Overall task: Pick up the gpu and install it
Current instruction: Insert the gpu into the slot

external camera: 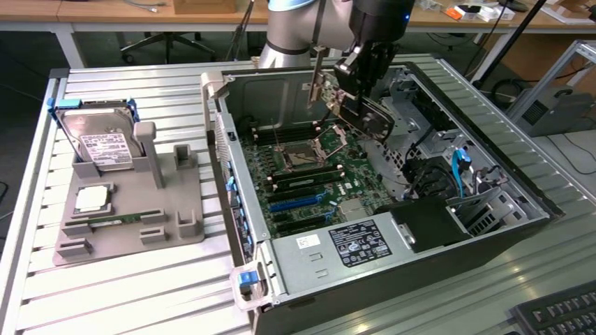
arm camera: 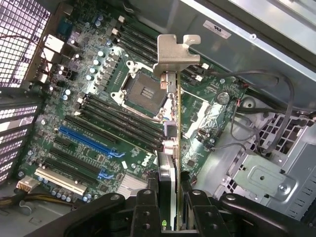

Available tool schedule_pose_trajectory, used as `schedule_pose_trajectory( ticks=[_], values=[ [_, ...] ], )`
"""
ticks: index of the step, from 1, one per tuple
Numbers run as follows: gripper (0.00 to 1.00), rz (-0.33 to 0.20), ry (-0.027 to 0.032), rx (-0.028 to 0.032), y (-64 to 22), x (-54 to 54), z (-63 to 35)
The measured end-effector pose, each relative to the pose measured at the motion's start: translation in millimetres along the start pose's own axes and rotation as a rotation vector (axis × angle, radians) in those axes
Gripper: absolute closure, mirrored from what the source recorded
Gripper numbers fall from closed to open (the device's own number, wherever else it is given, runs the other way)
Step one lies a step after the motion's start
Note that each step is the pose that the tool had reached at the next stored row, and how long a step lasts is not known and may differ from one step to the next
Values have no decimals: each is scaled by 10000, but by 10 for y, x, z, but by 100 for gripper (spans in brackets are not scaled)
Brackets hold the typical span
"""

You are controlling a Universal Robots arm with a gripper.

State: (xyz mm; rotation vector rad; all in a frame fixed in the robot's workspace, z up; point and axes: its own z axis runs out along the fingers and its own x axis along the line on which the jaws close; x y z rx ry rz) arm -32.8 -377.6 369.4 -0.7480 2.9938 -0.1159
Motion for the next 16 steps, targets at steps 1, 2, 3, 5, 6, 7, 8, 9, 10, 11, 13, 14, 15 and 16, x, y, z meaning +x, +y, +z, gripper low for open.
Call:
schedule_pose_trajectory(
  ticks=[1, 2, 3, 5, 6, 7, 8, 9, 10, 11, 13, 14, 15, 16],
  values=[
    [73, -44, -3, -1, 0, 0, 0],
    [73, -95, -8, -3, 0, 0, 1],
    [73, -135, -11, -4, 0, 0, 1],
    [73, -223, -19, -7, 0, 0, 1],
    [73, -293, -25, -10, 0, 0, 2],
    [73, -352, -30, -12, 0, 0, 2],
    [73, -411, -35, -14, 0, 0, 3],
    [73, -455, -38, -15, 0, 0, 3],
    [73, -498, -42, -16, 0, 0, 3],
    [73, -541, -46, -18, 0, 0, 3],
    [73, -623, -53, -21, 1, 0, 4],
    [73, -668, -57, -22, 0, 0, 4],
    [73, -712, -61, -24, 1, 0, 5],
    [73, -762, -65, -26, 1, 0, 5]
  ],
)
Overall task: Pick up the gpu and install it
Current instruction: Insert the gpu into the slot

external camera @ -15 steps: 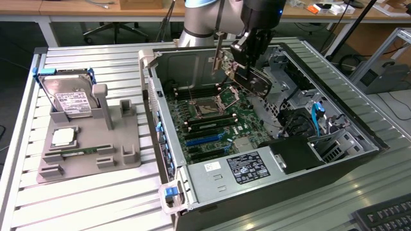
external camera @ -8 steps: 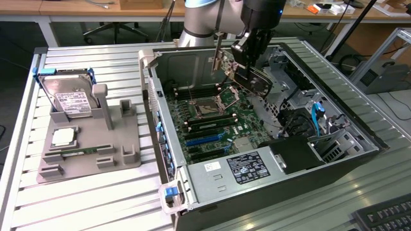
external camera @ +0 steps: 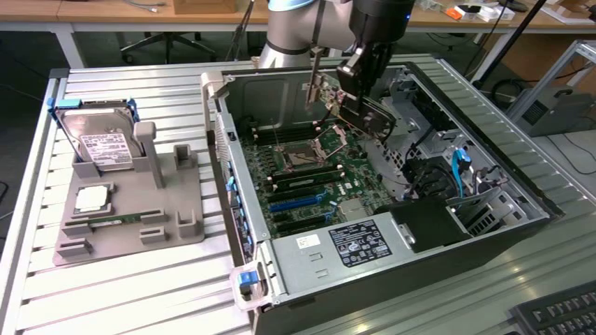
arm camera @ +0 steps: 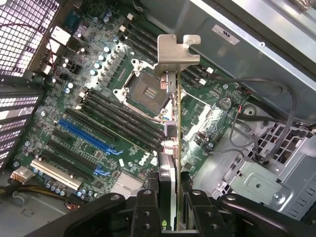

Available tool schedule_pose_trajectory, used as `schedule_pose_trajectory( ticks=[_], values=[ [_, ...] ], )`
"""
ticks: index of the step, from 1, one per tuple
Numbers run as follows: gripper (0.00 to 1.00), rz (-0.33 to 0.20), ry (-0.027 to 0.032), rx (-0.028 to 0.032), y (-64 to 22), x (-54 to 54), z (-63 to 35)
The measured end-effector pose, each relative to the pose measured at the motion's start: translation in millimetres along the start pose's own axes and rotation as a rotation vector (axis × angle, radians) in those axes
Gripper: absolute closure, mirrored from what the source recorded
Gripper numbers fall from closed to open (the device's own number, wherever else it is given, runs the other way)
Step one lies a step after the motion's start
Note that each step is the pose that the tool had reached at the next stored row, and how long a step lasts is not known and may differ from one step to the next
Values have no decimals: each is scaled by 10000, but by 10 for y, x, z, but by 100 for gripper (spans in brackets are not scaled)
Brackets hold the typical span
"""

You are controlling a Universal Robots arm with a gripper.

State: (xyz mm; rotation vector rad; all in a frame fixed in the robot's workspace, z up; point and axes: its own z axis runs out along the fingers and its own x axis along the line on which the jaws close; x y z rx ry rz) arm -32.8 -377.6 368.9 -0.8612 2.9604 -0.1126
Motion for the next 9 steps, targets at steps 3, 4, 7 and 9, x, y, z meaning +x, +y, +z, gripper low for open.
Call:
schedule_pose_trajectory(
  ticks=[3, 4, 7, 9],
  values=[
    [73, -184, -16, -6, 0, 0, 1],
    [73, -259, -22, -8, 0, 0, 1],
    [73, -417, -35, -13, 0, 0, 2],
    [73, -517, -44, -16, 0, 0, 3]
  ],
)
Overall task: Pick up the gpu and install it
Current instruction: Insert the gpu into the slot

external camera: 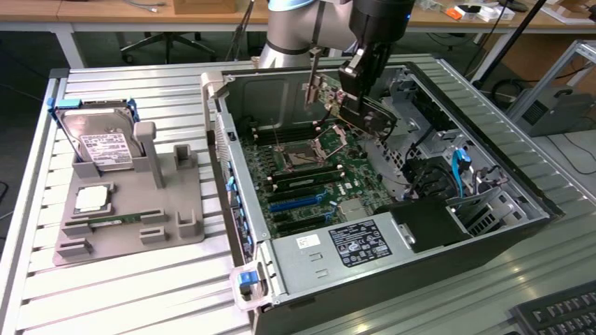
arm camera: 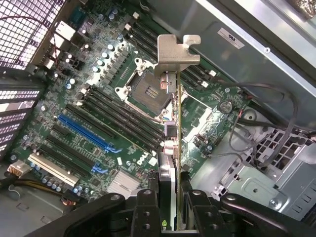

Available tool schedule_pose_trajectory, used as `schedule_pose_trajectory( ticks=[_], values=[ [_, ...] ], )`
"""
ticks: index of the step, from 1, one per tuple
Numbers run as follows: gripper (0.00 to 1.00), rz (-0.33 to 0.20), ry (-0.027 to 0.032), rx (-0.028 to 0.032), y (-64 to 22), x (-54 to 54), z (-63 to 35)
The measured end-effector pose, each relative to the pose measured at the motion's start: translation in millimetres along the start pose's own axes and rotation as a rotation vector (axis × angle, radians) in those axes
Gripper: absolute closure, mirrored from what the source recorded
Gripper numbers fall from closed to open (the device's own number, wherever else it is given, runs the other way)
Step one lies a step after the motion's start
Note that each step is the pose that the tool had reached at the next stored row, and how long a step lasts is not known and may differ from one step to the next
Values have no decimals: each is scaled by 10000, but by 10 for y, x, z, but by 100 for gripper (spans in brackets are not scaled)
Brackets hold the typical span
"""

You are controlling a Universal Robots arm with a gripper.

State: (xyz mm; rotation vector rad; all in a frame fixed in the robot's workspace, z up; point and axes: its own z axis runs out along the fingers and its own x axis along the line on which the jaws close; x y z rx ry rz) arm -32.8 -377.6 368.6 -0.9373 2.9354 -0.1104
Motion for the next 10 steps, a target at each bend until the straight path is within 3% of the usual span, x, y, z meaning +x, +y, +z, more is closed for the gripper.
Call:
schedule_pose_trajectory(
  ticks=[10],
  values=[
    [73, -422, -35, -13, 0, -1, 3]
  ],
)
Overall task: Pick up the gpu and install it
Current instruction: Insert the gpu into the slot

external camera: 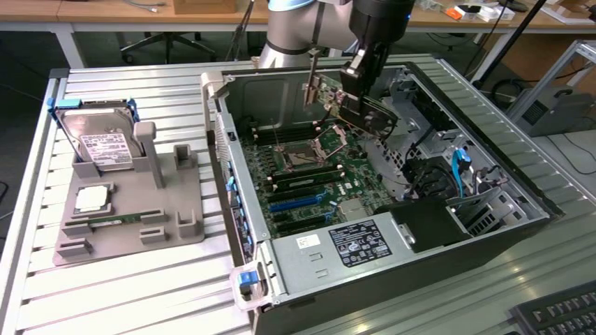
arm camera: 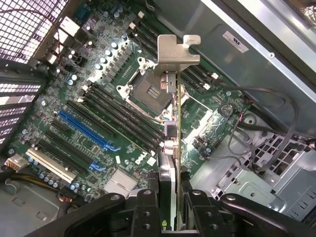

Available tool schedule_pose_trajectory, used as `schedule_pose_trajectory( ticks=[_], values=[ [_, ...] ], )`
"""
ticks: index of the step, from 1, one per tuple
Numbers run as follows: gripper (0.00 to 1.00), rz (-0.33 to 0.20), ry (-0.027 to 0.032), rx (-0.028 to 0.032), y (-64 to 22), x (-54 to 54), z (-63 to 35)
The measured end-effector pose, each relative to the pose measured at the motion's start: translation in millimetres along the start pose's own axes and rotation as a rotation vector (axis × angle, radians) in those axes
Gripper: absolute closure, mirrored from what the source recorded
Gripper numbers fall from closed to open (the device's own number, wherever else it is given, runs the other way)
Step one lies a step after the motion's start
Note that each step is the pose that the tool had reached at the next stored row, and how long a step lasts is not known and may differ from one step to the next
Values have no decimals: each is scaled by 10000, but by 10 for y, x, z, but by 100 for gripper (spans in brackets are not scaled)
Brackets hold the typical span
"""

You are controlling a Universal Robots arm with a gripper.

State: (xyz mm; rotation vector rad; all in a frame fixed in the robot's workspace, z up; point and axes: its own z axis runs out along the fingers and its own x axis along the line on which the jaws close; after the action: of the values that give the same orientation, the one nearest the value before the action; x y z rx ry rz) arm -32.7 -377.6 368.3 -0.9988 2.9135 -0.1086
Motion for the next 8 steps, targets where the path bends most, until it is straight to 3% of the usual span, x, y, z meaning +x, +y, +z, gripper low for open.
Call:
schedule_pose_trajectory(
  ticks=[8],
  values=[
    [73, -359, -29, -10, 0, 0, 2]
  ],
)
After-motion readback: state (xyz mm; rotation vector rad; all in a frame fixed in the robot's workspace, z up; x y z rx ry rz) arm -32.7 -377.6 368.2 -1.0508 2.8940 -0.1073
